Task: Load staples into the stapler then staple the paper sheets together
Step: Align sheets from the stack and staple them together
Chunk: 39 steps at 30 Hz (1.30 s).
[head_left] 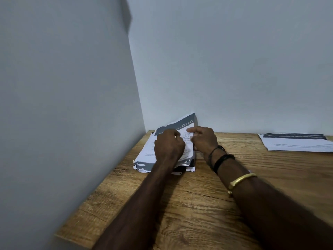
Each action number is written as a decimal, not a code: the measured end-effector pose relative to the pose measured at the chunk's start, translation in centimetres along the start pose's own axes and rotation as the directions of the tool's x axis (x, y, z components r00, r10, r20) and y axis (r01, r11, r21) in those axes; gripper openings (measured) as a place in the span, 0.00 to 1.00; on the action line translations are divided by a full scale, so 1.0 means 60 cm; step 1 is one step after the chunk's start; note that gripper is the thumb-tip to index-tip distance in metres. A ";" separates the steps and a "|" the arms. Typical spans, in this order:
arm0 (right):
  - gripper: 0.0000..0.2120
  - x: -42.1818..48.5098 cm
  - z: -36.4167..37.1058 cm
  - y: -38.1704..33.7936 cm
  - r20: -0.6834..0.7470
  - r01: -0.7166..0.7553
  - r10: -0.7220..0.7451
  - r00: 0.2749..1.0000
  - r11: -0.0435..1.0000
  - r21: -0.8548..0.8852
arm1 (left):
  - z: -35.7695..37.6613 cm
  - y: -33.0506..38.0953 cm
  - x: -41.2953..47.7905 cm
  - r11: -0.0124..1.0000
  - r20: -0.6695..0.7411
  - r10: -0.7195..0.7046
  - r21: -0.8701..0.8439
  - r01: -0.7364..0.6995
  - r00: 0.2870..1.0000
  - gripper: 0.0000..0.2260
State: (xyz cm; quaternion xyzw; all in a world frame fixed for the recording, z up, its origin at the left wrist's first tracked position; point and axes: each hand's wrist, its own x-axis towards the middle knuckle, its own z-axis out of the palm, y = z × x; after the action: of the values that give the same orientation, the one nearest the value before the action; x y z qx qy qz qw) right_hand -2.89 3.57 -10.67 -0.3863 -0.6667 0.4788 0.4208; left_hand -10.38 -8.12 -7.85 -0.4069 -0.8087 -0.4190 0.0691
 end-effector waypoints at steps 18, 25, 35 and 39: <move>0.20 -0.002 -0.049 0.007 -0.110 0.080 -0.089 0.990 0.993 -0.087 | 0.006 -0.129 0.064 0.960 0.258 -0.154 0.267 0.083 0.954 0.26; 0.19 -0.009 -0.094 0.006 -0.138 0.125 -0.134 0.981 0.990 -0.070 | 0.011 -0.117 0.070 0.942 0.251 -0.189 0.321 0.103 0.949 0.28; 0.20 -0.020 -0.194 0.011 -0.211 0.145 -0.162 0.964 0.985 -0.091 | 0.017 -0.097 0.059 0.883 0.251 -0.297 0.439 0.165 0.921 0.28; 0.19 -0.026 -0.219 0.014 -0.222 0.122 -0.134 0.966 0.990 -0.066 | 0.018 -0.090 0.059 0.865 0.252 -0.311 0.476 0.162 0.916 0.26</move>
State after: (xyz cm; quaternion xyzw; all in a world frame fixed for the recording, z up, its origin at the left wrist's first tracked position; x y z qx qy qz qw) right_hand 9.98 6.49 -9.29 -0.4051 -0.6503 0.3861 0.5138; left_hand -16.30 -6.91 -10.31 -0.3390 -0.9274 -0.1564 -0.0246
